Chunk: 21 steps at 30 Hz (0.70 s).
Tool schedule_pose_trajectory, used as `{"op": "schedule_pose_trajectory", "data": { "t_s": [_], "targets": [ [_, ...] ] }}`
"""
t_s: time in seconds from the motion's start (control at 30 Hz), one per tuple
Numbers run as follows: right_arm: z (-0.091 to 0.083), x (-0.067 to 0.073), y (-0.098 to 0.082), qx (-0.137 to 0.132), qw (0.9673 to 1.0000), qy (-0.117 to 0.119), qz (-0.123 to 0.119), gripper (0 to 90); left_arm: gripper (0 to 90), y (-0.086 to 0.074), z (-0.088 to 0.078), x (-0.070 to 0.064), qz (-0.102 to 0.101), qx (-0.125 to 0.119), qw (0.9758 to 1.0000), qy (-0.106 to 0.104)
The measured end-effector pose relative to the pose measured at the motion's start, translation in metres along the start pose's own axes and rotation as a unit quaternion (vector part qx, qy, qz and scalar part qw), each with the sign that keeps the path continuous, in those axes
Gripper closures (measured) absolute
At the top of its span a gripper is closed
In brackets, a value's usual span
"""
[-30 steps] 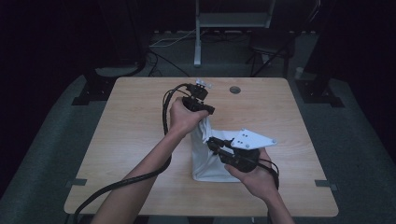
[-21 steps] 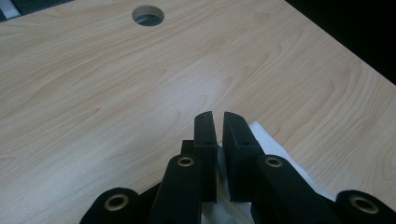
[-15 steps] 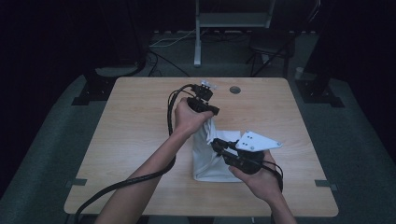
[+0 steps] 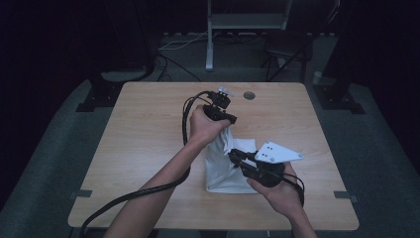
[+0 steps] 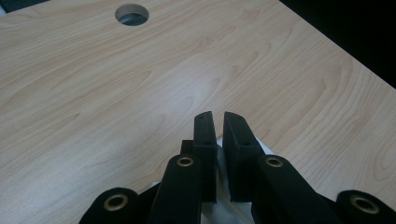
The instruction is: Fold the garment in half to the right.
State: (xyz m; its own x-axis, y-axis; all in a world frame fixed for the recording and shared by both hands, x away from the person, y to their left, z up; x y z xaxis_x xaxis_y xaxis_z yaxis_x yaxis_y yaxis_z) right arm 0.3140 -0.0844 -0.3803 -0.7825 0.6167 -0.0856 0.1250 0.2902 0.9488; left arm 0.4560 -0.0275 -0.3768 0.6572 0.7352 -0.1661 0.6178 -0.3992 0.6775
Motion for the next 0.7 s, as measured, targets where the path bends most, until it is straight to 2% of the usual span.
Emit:
{"op": "schedule_pose_trajectory", "data": {
  "t_s": [0.7],
  "targets": [
    [-0.01,-0.005,-0.014,0.007,0.9999,-0.009,0.008,79.4,84.4,-0.001,0.012,-0.012,0.004,0.002,1.0,-0.009]
  ]
}}
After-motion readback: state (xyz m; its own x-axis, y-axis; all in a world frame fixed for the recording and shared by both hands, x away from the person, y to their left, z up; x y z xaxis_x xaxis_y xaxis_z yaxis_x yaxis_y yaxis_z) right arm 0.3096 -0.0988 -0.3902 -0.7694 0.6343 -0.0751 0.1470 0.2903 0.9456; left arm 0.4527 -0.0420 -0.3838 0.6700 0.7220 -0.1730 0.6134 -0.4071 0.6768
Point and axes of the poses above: each handheld gripper's, and its own axes: z roughly forward along the jaws, y roughly out of its top, x roughly to its left, the point moved 8 cm from there along z, roughly forward along the jaws, and after that the axes turned 4 degrees about -z, right-handed, at the moved point
